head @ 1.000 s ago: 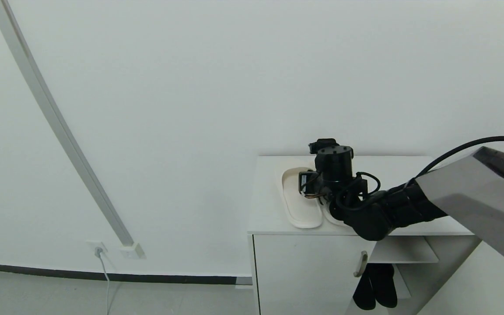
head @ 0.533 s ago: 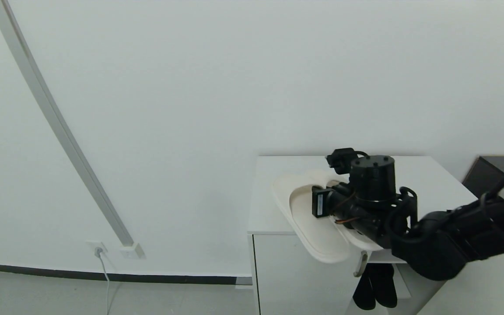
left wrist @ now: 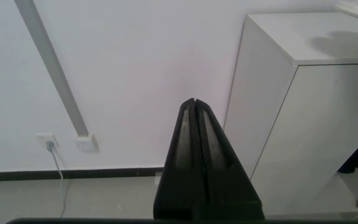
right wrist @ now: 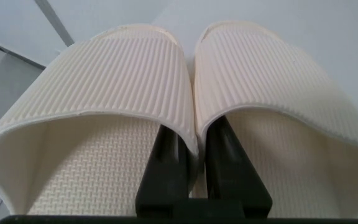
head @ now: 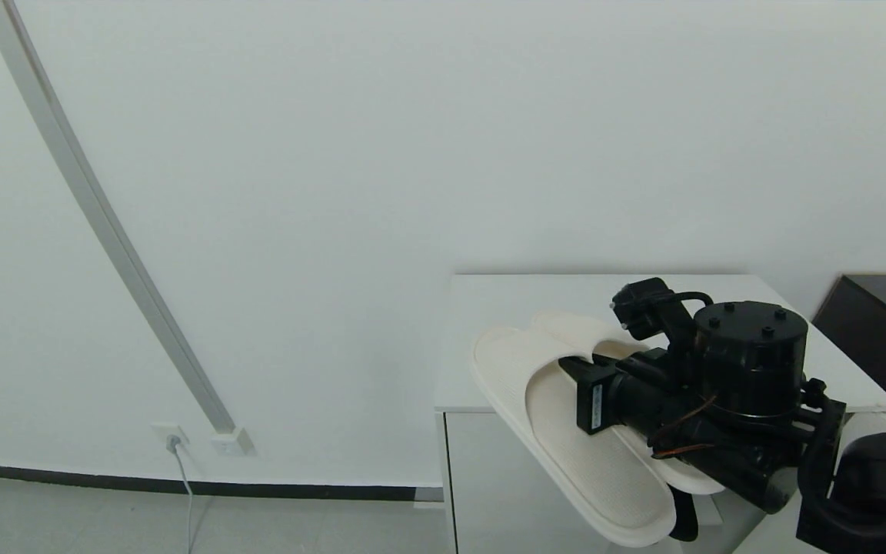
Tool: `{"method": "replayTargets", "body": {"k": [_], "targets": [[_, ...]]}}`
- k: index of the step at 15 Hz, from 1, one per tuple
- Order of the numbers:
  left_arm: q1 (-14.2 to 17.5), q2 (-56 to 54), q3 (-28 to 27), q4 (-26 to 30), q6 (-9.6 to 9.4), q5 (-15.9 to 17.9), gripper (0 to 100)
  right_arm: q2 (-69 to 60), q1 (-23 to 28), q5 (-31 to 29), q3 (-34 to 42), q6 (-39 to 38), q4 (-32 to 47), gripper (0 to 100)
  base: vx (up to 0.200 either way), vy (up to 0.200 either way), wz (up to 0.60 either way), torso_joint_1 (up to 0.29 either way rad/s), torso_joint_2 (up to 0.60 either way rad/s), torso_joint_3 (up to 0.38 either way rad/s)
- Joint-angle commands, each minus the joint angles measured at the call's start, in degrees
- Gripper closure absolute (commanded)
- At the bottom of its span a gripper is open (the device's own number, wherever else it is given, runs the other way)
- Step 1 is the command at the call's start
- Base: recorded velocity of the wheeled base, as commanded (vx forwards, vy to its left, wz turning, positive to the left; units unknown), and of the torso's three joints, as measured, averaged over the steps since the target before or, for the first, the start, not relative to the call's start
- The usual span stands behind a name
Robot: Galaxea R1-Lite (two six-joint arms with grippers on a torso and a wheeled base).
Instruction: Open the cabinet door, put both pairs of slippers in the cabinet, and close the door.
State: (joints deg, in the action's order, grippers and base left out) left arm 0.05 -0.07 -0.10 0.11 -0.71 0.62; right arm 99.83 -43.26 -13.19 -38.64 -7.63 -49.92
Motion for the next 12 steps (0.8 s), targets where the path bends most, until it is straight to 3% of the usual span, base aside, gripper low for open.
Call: {"method": "replayTargets", "body": {"k": [1,7,12], "targets": [[0.04,0.07,0.01,-0.02,0.00,-0.01,100,-0.42,-0.33,0.01,0.24,-0.02,0.00,100,0.000,0.000,0.00,0.000,0.00,0.000],[0.04,0.07,0.01,0.07,-0.08,0.08,100,-0.42,-0.33,0.01,0.24,-0.02,-0.09,100,0.000,0.000,0.00,0.000,0.00,0.000],[0.04,0.07,0.01,0.07,-0.17,0.08,100,0.54,-0.33,-0.08,0.32,-0.02,-0.09,100,-0.200,0.000,0.00,0.006,0.01,0.001]]}}
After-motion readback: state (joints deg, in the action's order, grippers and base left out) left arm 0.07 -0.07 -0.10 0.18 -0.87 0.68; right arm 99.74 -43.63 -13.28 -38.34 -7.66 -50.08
